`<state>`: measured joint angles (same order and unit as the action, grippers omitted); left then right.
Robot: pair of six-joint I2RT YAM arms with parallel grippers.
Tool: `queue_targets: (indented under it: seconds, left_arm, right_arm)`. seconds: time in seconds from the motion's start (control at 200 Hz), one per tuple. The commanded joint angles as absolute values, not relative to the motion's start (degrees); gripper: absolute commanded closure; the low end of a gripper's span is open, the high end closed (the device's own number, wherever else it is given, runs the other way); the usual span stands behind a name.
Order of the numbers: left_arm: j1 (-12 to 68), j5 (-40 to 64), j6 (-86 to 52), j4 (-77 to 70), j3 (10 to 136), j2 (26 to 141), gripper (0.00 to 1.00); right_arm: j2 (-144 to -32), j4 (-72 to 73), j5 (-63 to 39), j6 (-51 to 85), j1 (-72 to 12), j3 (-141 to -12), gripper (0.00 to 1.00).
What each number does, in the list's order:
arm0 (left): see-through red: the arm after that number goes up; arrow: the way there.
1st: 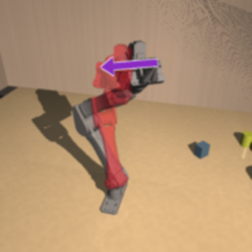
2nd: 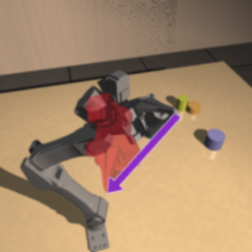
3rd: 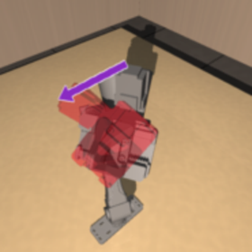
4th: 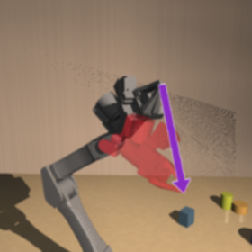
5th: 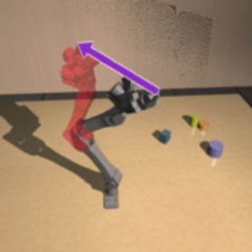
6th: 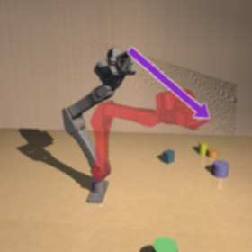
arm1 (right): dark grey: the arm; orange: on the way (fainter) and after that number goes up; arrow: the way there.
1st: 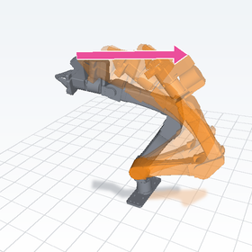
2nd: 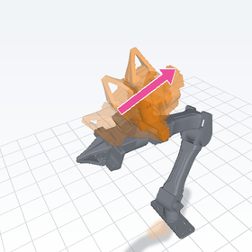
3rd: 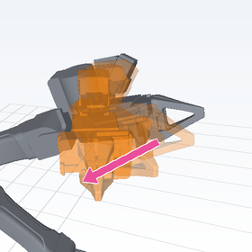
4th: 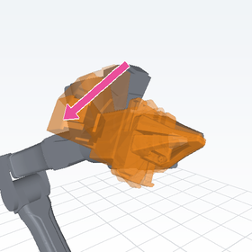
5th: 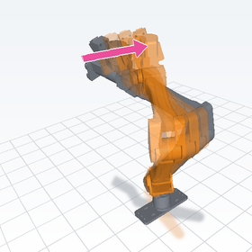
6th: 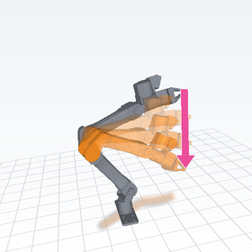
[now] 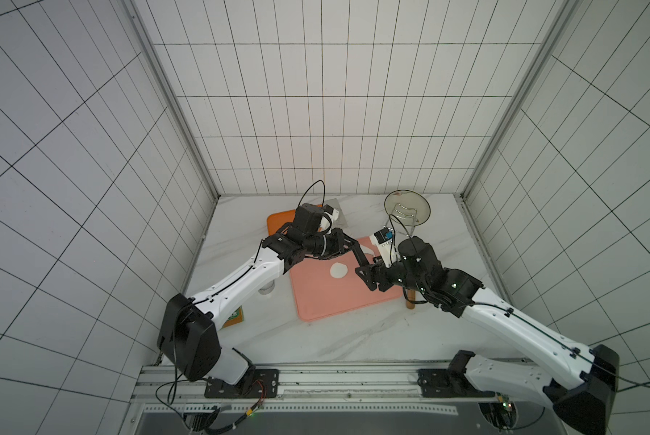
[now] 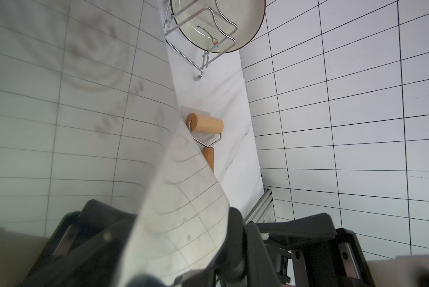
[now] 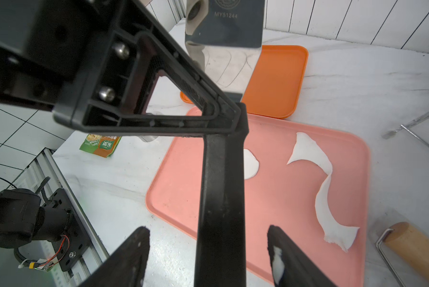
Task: Roll out the dumpling wrappers from the dough
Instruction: Pick up the spatula from the center of the board, then scoop the dumpling wrapper from the work surface.
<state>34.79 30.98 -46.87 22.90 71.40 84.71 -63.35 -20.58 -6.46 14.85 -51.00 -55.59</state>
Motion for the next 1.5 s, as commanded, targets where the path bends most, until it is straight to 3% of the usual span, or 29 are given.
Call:
queue_targets:
  seconds: [0.0,0.32,0.535,0.68,0.8,0.87,0.985,1.04,1.105,1.289,1.499]
  left_arm:
    - [35.4,32.8,-48.0,18.2,70.4,82.1,1.00]
    - [36.1,33.3,-50.7,15.0,67.1,80.0,1.00]
    - [36.1,32.7,-51.4,13.6,66.8,79.5,1.00]
    - [35.9,32.7,-51.4,13.4,66.9,79.3,1.00]
    - [35.8,32.3,-51.3,13.3,66.6,79.0,1.00]
    - [35.6,32.3,-51.4,13.3,66.3,78.8,1.00]
    - [35.1,32.0,-51.1,13.8,65.6,78.4,1.00]
    - [34.7,31.8,-50.7,14.7,65.4,78.2,1.00]
    - [33.9,31.7,-50.2,16.1,65.2,77.7,0.82]
    - [31.0,28.0,-45.9,24.0,63.2,74.2,0.56]
    - [27.1,19.2,-41.3,36.2,58.2,69.0,0.50]
  right_arm:
    - [-64.8,-18.5,-7.2,15.5,-50.7,-54.6,0.23]
    - [-65.6,-16.0,-7.3,16.7,-48.6,-55.5,0.35]
    - [-66.3,-16.8,-8.2,17.2,-48.5,-55.6,0.31]
    - [-65.7,-16.8,-7.4,17.8,-48.5,-54.8,0.37]
    - [-65.4,-16.9,-6.2,17.9,-48.5,-54.8,0.56]
    - [-65.5,-17.8,-4.0,18.2,-48.5,-55.3,0.76]
    - [-65.7,-20.0,-1.1,18.8,-47.7,-56.4,0.91]
    - [-65.6,-20.9,-0.6,18.7,-47.1,-56.7,0.92]
    - [-65.1,-22.0,-0.6,18.3,-46.3,-56.9,0.94]
    - [-63.6,-27.1,0.4,16.8,-44.6,-57.1,1.00]
    - [-61.8,-34.5,0.8,15.3,-44.1,-56.6,1.00]
